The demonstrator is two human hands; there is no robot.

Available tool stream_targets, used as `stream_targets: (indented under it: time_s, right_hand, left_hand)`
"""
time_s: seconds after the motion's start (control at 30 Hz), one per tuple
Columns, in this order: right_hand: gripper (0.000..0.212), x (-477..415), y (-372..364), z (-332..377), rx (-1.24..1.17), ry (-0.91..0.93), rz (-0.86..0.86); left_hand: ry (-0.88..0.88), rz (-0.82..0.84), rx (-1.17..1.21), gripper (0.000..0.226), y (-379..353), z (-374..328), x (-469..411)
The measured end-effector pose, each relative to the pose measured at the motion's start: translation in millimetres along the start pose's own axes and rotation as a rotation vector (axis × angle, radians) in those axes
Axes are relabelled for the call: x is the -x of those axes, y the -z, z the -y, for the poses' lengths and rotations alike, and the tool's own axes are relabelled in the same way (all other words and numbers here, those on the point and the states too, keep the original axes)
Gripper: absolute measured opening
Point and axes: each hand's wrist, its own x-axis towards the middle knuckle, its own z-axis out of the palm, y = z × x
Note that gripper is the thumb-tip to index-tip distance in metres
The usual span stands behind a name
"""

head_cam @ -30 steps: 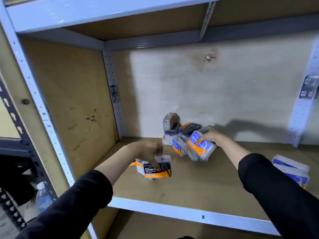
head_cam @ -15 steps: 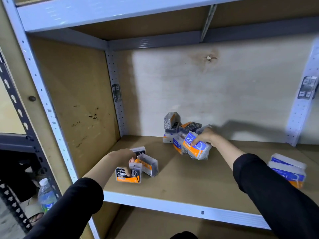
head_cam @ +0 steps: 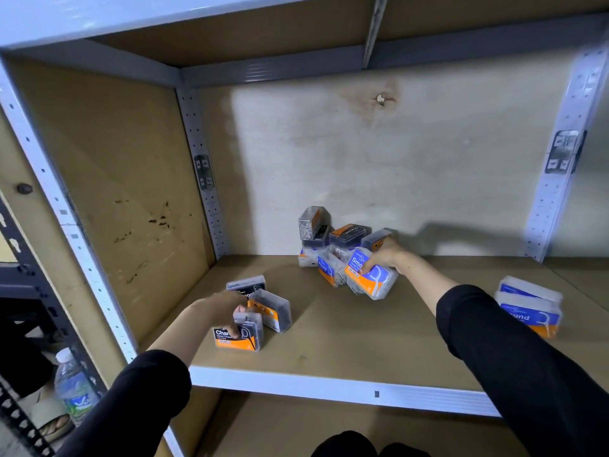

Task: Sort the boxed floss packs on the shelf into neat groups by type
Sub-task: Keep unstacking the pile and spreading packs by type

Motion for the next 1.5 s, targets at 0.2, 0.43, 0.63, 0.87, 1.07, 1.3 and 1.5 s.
stream_targets:
  time_s: [0.2, 0.43, 0.63, 0.87, 1.07, 1.3, 1.5]
  right_hand:
    - [0.065, -3.8, 6.1, -3.6, -0.011, -0.002, 0.003]
    - [0.056, 2.5, 18.3, -10.6, -0.01, -0.016, -0.05]
    - [0.034, 12.1, 27.1, -21.8, 0.106, -0.029, -0.077]
    - [0.043, 10.9, 30.1, -48.5, 0.23, -0.043, -0.028]
    - [0.028, -3.7, 24.0, -72.9, 0.348, -0.035, -0.017]
    - [0.027, -13.0, 17.8, -84.9, 0.5, 0.023, -0.064]
    - [0.051, -23.9, 3.0, -91.7, 0.524, 0.042, -0.094]
  left_hand:
    - [-0.012, 0.004, -0.011, 0.053, 19.9, -6.0, 3.2]
    - [-0.139, -0.098, 0.073, 0.026, 50.8, -47.5, -1.7]
    - [-0.24, -0.189, 0.106, 0.029, 42.5, -119.2, -8.4]
    - [-0.061, -0.229, 0.15, 0.038, -5.0, -171.2, -40.8]
    - [-0.008, -0.198, 0.274, 0.046, -49.6, -188.5, -64.6]
    - [-0.007, -0.273, 0.455, 0.056, -78.4, -192.6, -76.5]
    - [-0.014, -0.282, 0.475, 0.057, -79.7, -192.0, -76.7]
